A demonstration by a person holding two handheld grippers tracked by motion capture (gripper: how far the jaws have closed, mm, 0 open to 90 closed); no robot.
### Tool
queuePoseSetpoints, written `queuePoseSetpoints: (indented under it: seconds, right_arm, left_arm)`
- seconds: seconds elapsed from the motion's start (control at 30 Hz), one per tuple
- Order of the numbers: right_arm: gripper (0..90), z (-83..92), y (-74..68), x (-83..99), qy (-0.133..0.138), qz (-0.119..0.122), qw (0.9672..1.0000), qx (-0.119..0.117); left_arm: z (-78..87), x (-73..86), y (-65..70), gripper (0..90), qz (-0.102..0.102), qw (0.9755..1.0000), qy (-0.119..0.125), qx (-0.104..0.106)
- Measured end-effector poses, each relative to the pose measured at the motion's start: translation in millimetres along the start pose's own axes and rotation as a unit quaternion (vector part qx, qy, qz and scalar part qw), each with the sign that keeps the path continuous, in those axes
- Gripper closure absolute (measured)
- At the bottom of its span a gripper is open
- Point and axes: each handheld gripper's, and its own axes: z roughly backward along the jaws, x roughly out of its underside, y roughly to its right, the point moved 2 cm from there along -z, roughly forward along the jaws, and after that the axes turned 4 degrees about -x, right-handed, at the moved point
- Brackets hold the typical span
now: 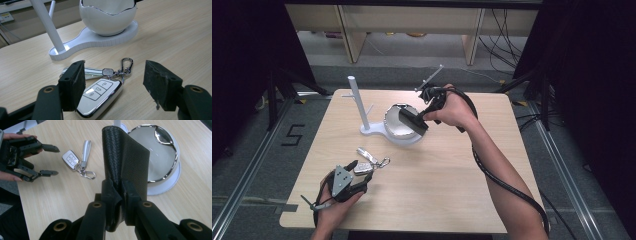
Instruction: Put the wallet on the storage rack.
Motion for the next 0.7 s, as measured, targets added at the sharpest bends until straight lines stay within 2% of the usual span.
queuePoseSetpoints:
  seconds: [0.13, 0.5, 0.57, 0.7]
  right_arm:
    - [82.9, -5.7, 2.0, -6.5, 0.0, -0.006, 1.0, -0.005]
    - [82.8, -19.3, 9.4, -23.8, 0.005, 0.001, 0.9998, -0.017]
    - [82.8, -21.1, 9.6, -25.5, 0.004, -0.005, 0.9998, -0.018]
    - [82.8, -25.8, 13.4, -27.8, 0.006, 0.0, 0.9999, -0.015]
  left_arm:
    - [0.0, 0.1, -0.1, 33.1, 0.0, 1.0, 0.002, 0.001]
    - [-0.4, 0.3, -0.4, 33.1, 0.003, 1.0, 0.007, 0.003]
    - [-0.4, 0.2, -0.4, 33.0, 0.002, 1.0, 0.007, 0.004]
    - [-0.3, 0.3, -0.4, 33.1, 0.003, 1.0, 0.008, 0.004]
